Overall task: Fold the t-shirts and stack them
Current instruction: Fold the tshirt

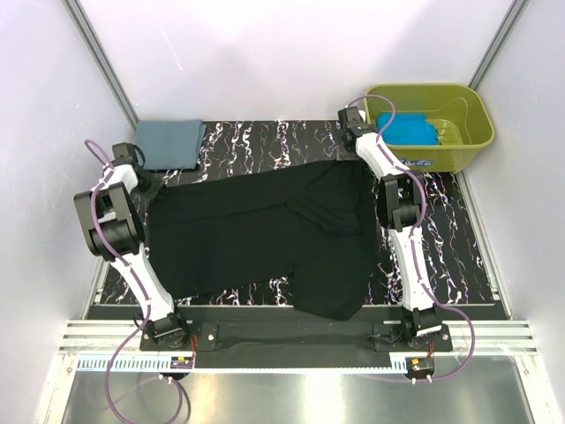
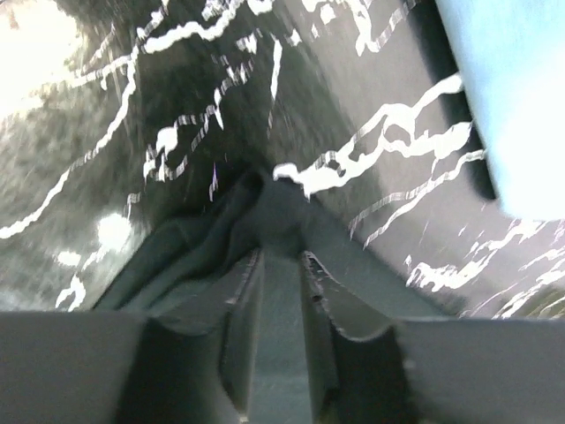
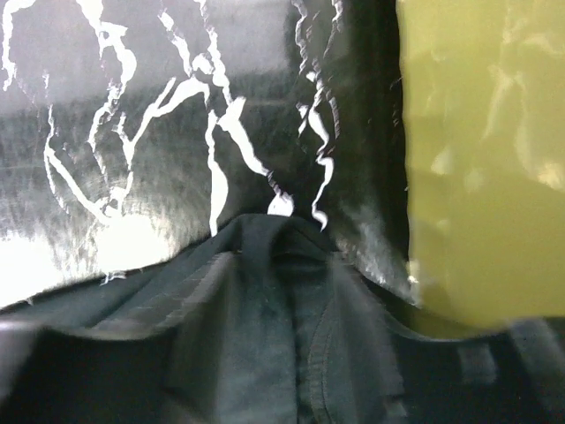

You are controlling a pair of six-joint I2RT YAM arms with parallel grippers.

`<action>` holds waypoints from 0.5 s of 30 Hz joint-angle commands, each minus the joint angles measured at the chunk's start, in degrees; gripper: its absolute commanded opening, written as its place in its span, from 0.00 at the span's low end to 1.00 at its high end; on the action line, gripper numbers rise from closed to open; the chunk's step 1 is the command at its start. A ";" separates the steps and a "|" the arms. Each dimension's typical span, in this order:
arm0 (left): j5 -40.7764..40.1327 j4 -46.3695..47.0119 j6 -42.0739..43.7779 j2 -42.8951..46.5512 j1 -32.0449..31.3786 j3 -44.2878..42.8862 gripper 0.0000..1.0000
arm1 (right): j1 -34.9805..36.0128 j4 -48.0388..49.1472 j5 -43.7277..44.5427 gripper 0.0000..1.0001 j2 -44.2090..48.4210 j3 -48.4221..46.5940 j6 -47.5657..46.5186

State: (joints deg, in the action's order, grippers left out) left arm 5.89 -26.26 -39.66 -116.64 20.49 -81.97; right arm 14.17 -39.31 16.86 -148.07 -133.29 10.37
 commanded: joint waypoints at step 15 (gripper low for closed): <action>3.59 -0.72 1.86 41.82 -30.94 29.50 0.35 | 14.11 -14.86 -8.32 0.71 28.84 20.23 3.87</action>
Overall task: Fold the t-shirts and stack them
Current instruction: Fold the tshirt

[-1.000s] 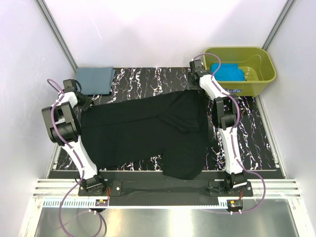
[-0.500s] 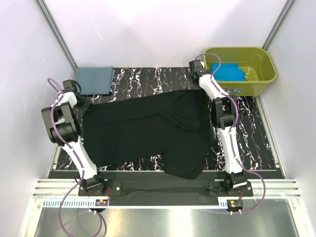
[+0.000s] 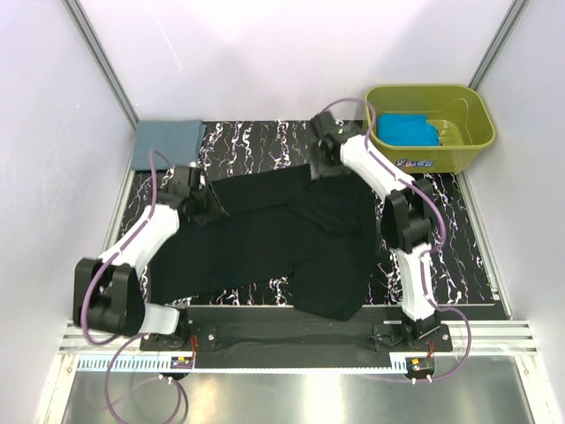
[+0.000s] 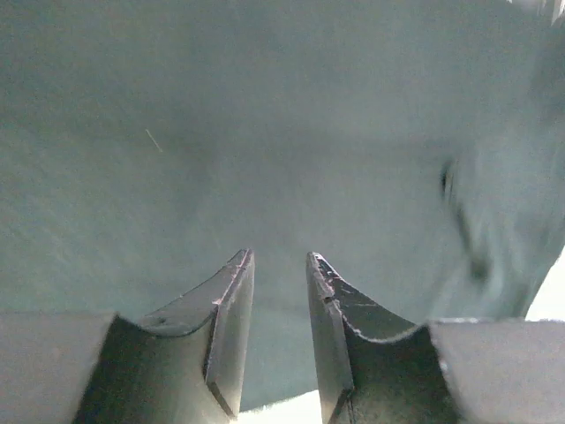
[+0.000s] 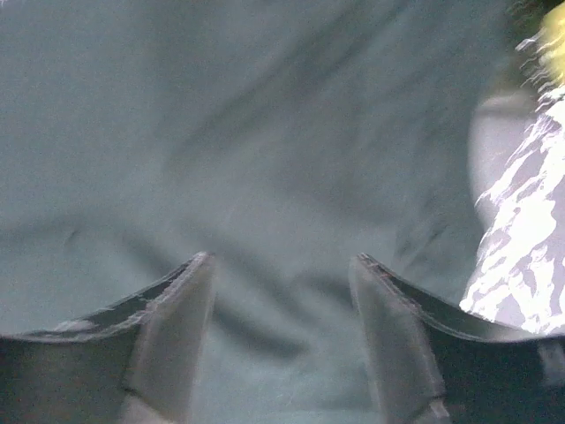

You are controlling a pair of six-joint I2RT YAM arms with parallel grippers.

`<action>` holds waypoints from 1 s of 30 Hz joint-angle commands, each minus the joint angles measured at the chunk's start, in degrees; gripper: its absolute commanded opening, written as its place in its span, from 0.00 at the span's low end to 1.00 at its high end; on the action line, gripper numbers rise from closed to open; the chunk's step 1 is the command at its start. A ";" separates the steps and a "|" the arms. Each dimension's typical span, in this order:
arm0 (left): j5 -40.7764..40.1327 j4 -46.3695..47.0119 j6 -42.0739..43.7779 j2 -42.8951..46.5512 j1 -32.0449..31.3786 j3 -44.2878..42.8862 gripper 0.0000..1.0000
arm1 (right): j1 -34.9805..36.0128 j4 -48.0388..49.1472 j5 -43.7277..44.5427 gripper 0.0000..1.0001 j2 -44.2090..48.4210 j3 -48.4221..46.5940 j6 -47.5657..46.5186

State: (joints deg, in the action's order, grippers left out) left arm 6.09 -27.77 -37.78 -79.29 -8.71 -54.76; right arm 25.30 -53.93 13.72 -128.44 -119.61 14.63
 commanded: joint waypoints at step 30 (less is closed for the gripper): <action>8.33 -4.14 6.14 8.80 -1.75 3.53 0.32 | 6.17 12.27 -6.42 0.33 11.55 30.23 -6.81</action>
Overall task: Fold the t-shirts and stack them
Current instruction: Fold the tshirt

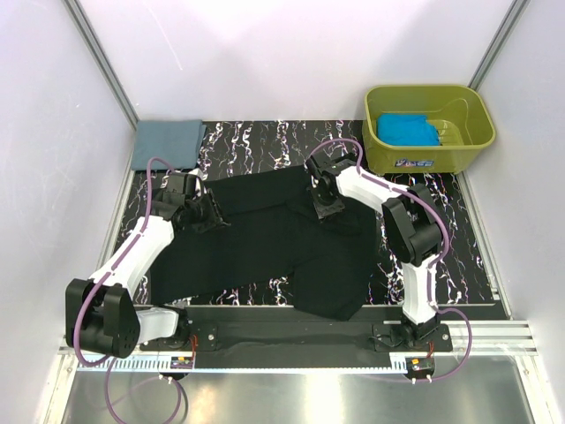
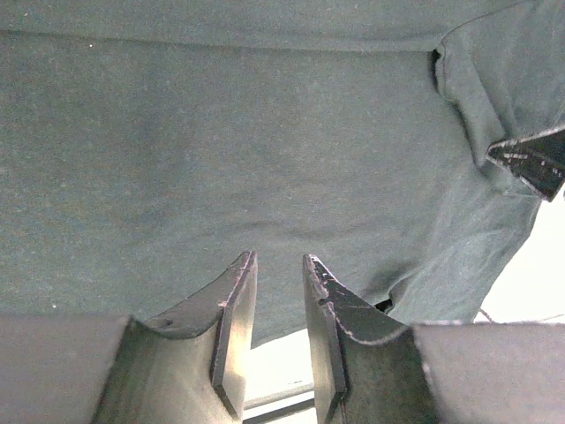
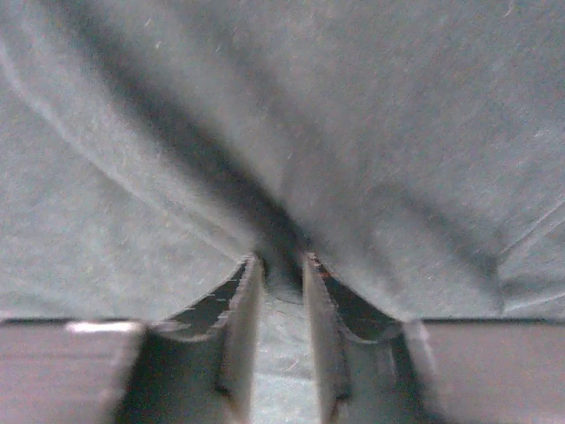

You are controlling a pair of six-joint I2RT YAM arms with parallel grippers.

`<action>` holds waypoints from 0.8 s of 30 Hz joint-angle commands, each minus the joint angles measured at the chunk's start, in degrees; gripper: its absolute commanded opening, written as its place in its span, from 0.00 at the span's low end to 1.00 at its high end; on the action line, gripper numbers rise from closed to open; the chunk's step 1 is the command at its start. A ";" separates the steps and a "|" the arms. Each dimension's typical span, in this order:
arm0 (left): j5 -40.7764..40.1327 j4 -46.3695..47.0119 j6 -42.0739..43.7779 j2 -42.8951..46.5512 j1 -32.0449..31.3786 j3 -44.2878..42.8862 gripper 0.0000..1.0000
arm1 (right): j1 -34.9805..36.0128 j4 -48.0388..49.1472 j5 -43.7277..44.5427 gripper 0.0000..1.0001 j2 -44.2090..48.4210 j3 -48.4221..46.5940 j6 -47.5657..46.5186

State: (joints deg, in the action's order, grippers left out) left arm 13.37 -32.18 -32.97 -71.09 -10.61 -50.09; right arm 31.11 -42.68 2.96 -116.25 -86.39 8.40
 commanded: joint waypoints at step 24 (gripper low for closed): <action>2.98 -0.77 2.56 -2.74 0.15 -2.39 0.29 | -6.68 0.93 11.89 0.34 -12.60 -23.54 -4.97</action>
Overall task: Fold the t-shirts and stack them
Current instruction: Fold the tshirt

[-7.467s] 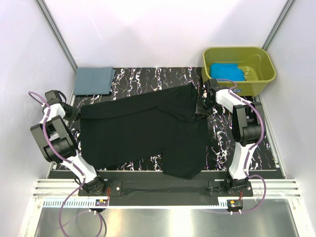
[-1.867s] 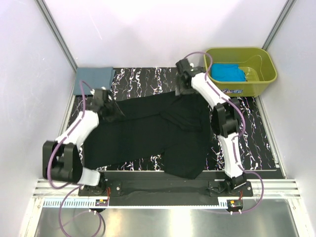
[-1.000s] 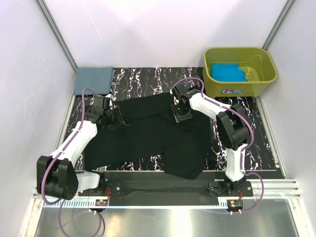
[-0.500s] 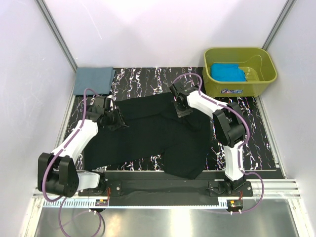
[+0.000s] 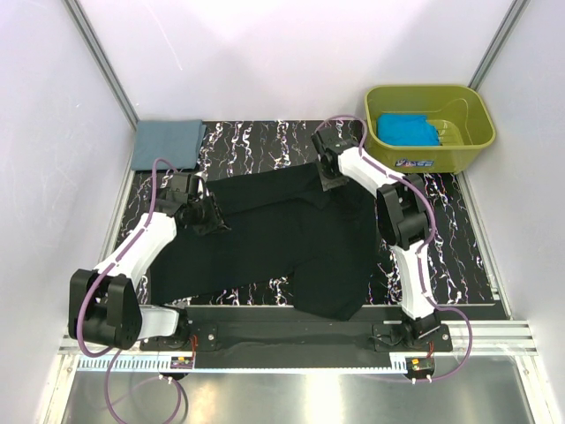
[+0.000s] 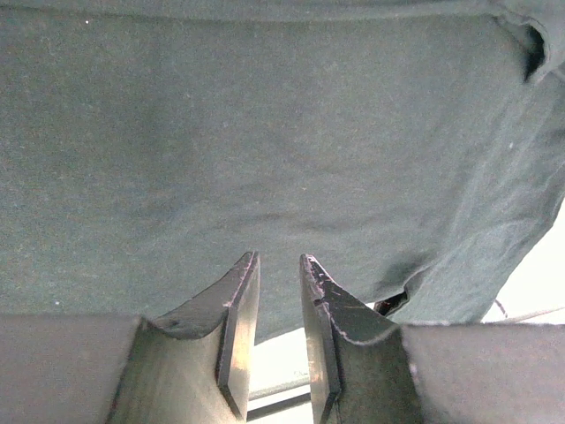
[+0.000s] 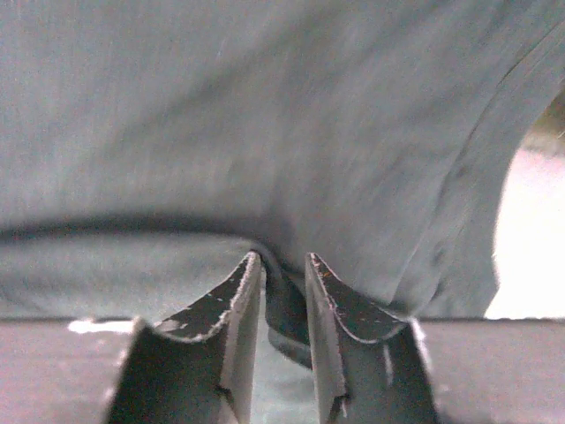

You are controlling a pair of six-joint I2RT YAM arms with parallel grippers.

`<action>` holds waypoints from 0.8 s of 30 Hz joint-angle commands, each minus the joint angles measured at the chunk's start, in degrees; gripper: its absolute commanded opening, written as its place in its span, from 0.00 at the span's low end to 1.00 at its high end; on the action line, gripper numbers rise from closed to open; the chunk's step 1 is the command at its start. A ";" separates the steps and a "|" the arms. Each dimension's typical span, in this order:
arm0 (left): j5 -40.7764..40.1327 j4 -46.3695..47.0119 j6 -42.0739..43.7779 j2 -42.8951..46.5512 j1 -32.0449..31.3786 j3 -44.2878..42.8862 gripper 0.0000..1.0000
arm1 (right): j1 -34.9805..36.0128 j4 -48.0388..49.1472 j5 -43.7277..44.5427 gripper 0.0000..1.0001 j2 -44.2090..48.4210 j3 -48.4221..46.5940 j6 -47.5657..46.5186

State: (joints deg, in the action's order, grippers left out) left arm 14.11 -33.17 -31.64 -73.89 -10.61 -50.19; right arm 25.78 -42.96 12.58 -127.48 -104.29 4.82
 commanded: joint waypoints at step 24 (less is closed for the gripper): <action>12.61 18.49 -12.92 3.92 -6.09 7.39 0.45 | -9.07 14.12 -30.14 0.35 17.18 17.88 21.88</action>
State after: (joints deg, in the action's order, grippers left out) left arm 25.04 -17.47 -42.11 -72.93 -16.58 -44.47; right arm 19.99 -36.82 -9.39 -108.68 -88.86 21.19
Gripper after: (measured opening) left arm 0.454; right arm 0.420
